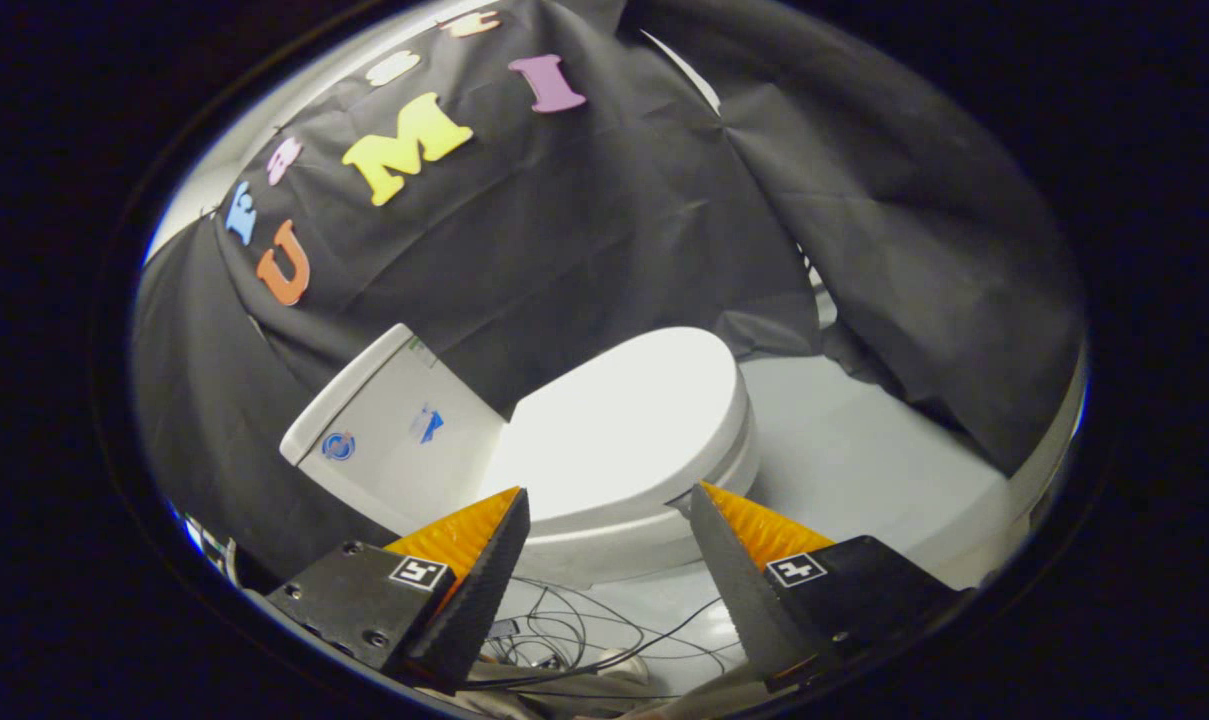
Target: Open the toilet lid.
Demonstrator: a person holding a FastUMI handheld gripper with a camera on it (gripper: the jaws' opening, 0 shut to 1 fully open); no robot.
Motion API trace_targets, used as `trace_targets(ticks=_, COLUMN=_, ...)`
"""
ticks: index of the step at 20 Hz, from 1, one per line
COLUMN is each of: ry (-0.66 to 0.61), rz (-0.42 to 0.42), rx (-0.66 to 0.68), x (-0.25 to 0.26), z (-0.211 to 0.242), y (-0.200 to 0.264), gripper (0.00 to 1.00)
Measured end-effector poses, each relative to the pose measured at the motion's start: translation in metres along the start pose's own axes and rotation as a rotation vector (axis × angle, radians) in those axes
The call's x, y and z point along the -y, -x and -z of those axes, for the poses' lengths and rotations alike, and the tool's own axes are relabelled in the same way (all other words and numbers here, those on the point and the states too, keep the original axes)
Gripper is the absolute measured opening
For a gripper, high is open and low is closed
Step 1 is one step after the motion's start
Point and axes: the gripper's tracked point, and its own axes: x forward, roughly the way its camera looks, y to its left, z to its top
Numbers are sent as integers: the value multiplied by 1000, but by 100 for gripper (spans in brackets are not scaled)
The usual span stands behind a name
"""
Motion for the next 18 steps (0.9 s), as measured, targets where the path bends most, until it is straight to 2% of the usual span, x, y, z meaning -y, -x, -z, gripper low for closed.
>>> trace_targets(ticks=3, ry=-80, rz=25, rx=-40, x=19, z=11, y=-29, gripper=100)
trace_targets(ticks=7, ry=-211, rz=18, rx=-90, x=29, z=23, y=-61, gripper=99)
trace_targets(ticks=14, ry=-332, rz=51, rx=-125, x=55, z=42, y=-95, gripper=98)
trace_targets(ticks=16, ry=-371, rz=79, rx=-129, x=68, z=49, y=-108, gripper=94)
trace_targets(ticks=18, ry=-416, rz=86, rx=-137, x=74, z=56, y=-118, gripper=86)
